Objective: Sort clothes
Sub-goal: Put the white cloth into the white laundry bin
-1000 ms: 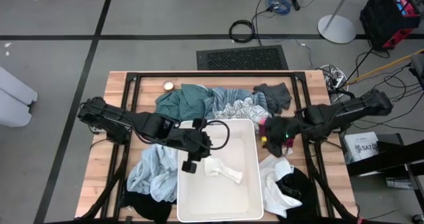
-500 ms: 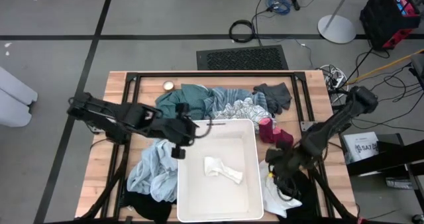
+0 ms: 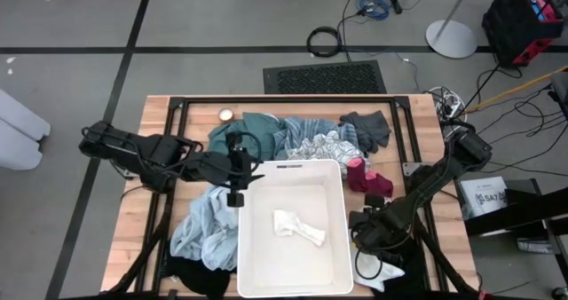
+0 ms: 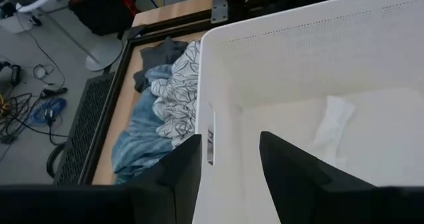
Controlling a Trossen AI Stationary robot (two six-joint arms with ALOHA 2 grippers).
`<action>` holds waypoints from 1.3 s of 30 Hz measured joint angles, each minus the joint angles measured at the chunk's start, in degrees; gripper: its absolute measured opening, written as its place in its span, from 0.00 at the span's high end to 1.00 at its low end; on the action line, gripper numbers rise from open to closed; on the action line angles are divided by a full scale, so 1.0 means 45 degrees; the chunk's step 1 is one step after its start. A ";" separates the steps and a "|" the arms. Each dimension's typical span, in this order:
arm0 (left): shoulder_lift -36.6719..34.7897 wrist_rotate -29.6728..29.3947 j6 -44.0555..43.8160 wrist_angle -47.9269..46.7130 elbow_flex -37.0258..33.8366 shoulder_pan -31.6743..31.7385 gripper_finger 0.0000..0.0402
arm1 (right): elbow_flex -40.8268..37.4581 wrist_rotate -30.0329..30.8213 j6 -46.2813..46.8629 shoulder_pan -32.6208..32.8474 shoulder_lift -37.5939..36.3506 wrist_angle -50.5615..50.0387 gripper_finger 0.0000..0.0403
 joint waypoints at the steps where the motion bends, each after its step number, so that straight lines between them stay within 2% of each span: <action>1: 0.0036 0.0002 0.0005 -0.0003 -0.0002 -0.0003 0.60 | 0.0000 -0.0002 0.0051 0.0000 -0.0005 -0.0004 0.70; 4: 0.0053 0.0007 0.0009 0.0045 -0.0002 -0.0005 0.60 | 0.0019 0.0025 -0.0021 0.0000 -0.0017 -0.0048 0.89; 6: 0.0053 0.0051 0.0010 0.0147 -0.0002 -0.0015 0.60 | 0.0100 0.0314 -0.0172 0.0000 -0.0019 -0.0081 0.97; 9: 0.0053 0.0272 0.0017 0.0228 -0.0002 -0.0010 0.60 | 0.0508 0.0834 -0.0148 -0.0083 -0.0019 -0.0641 0.99; 12: 0.0053 0.0450 0.0205 0.0251 -0.0002 -0.0010 0.60 | 0.1256 0.1390 -0.0059 -0.0121 -0.0019 -0.2125 0.99; 16: -0.0096 0.0502 0.1113 0.0168 -0.0007 0.0167 0.60 | 0.2600 0.2943 0.1031 -0.0109 -0.0029 -0.5055 1.00; 20: -0.1008 0.0615 0.1573 0.0176 -0.0012 0.1125 0.60 | 0.4004 0.4729 0.2323 -0.0032 -0.0034 -0.7982 1.00; 23: -0.1817 0.1923 0.1583 0.0579 -0.0150 0.2241 0.60 | 0.5014 0.6345 0.3164 0.0010 -0.0047 -0.9592 1.00; 25: -0.2301 0.3281 0.1587 0.1541 -0.0584 0.2922 0.60 | 0.5535 0.7510 0.3541 -0.0045 -0.0165 -0.9969 1.00; 29: -0.2754 0.5730 0.1681 0.4243 -0.1879 0.3812 0.60 | 0.6202 1.0145 0.3412 -0.0375 -0.0703 -0.9844 1.00; 33: -0.2327 0.7987 0.1476 0.7076 -0.2907 0.4204 0.60 | 0.6737 1.2479 0.3076 -0.0714 -0.1252 -0.9913 1.00; 35: -0.1793 0.8615 0.1338 0.7951 -0.3007 0.4344 0.60 | 0.6996 1.3386 0.2601 -0.0979 -0.1606 -0.9832 1.00; 39: -0.0543 0.8756 0.1350 0.9504 -0.3024 0.4516 0.60 | 0.7347 1.4377 0.1236 -0.1653 -0.2337 -0.8870 1.00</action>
